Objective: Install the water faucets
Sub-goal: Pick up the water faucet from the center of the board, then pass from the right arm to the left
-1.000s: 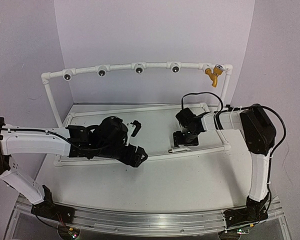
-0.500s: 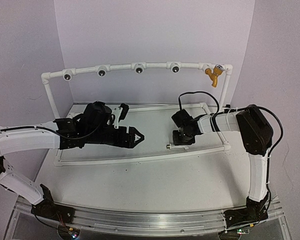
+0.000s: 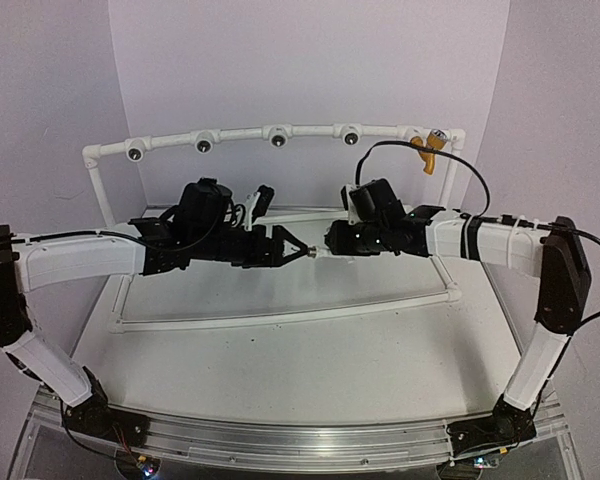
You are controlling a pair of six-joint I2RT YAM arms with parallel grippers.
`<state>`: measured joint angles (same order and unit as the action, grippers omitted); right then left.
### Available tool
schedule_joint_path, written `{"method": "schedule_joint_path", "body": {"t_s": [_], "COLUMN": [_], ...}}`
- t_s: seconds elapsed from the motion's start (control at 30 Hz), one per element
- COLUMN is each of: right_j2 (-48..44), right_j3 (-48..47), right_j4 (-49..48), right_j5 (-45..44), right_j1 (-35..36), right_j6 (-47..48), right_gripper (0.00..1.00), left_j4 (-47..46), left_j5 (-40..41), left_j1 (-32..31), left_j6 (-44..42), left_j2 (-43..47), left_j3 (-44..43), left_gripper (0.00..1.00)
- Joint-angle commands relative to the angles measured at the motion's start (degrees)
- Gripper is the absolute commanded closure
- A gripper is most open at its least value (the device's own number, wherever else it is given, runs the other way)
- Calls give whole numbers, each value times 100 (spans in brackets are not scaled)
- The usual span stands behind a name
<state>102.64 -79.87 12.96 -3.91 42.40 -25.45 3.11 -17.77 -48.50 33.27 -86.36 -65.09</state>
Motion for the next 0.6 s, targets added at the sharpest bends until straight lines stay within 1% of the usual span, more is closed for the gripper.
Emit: {"method": "schedule_joint_path", "body": {"t_s": [0.0,0.13,0.17,0.27,0.47,0.57], "right_j2": [-280,-320,-304,-268,-275,-275], "right_j3": [-373,-455,-489,-545,-559,-559], "right_j4": [-234,-232,-232,-232,-232,-232], "right_j5": [455,534,562,679,814,847], "right_j1": [238,372,395,424,481,507], "right_j6": [-161,-93,-80,-82,-118,-96], "right_gripper": [100,100,100,100,100,100], "left_j4": [-276,-291,-286,-286,-285,-285], "left_j5": [-612,-683,-705,-700,-589,-586], "left_j1": [144,274,274,310,410,445], "left_j6": [230,422,437,536,687,699], "left_j2": [-303,-364,-384,-432,-424,-412], "left_j3": [-451,-453,-461,-456,-392,-414], "left_gripper": [20,22,24,35,50,62]}}
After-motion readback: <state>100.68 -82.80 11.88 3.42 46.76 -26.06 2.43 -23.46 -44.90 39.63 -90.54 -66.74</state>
